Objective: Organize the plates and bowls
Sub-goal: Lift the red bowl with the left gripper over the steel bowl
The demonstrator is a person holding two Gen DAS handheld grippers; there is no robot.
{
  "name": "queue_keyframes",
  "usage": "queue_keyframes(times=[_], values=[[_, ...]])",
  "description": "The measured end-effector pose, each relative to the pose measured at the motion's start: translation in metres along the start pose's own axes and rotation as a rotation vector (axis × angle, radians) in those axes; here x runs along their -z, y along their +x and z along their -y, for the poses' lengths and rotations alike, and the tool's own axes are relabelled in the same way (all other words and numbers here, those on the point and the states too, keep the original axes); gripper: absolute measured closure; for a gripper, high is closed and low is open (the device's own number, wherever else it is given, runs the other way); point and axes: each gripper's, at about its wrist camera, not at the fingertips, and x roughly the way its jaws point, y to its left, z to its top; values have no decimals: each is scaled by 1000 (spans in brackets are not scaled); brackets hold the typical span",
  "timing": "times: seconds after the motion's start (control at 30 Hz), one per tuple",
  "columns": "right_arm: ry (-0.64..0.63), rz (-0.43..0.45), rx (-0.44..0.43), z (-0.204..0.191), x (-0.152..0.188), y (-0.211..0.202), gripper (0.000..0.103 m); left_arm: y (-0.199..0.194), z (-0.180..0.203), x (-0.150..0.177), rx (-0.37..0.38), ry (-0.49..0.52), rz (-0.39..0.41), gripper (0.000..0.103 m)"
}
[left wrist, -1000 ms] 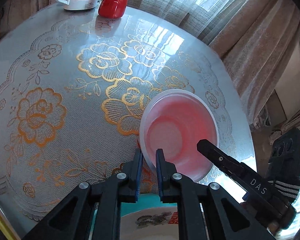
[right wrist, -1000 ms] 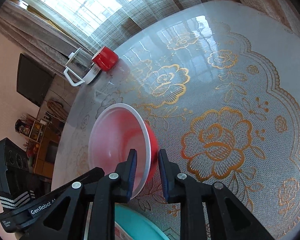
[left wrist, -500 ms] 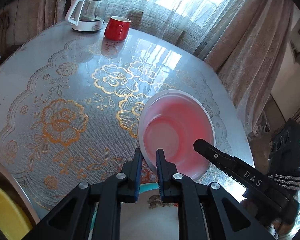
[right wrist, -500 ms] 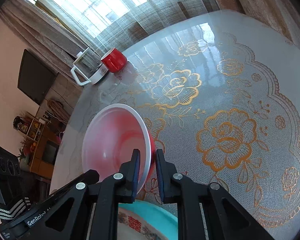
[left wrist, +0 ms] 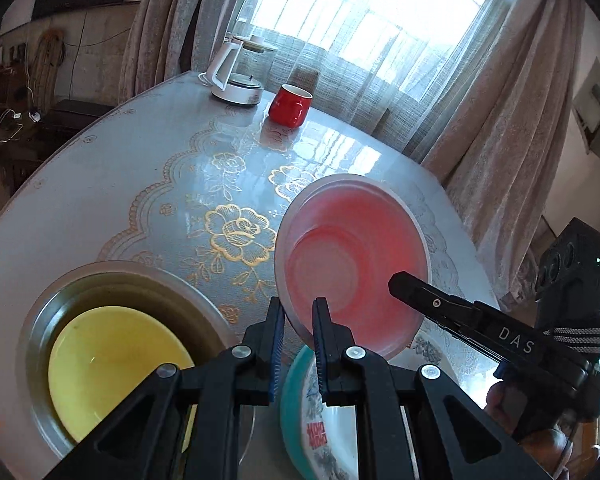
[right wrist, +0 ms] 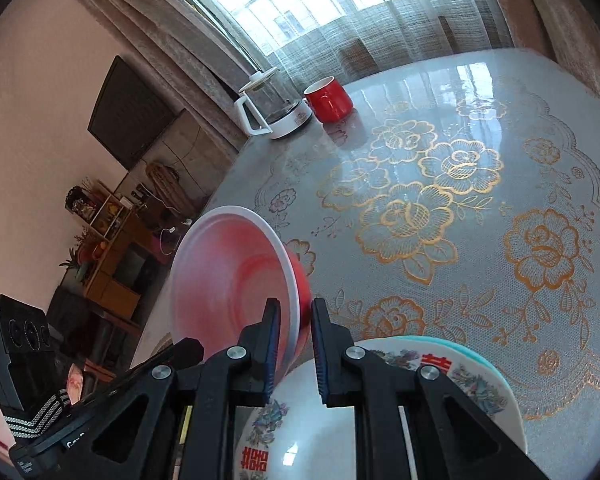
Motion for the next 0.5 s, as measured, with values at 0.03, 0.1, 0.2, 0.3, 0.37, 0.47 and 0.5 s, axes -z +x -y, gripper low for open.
queue_keyframes(times=[0.03,0.1,0.2,0.3,0.37,0.47,0.5], values=[[-6,-11,-12,-6,3,2,88,-7,-7,4,-5,-10,9,90],[-26,-31,-39,-22,10,8,88,-20,-23,9,-8,-35,24,90],[-59,-61,-76,-46,21,14,88,-40,-47,15,-19,-84,53,90],[-92,-93,-112,-69,31,22,87,-58,-70,18,-24,-130,79,90],[-109,-119,-133,-82,37,27,87,-67,-82,22,-39,-149,95,90],[-146,-149,-140,-99,47,36,87,-76,-98,31,-62,-172,100,90],[-154,-161,-141,-104,51,39,87,-77,-103,33,-65,-184,98,90]])
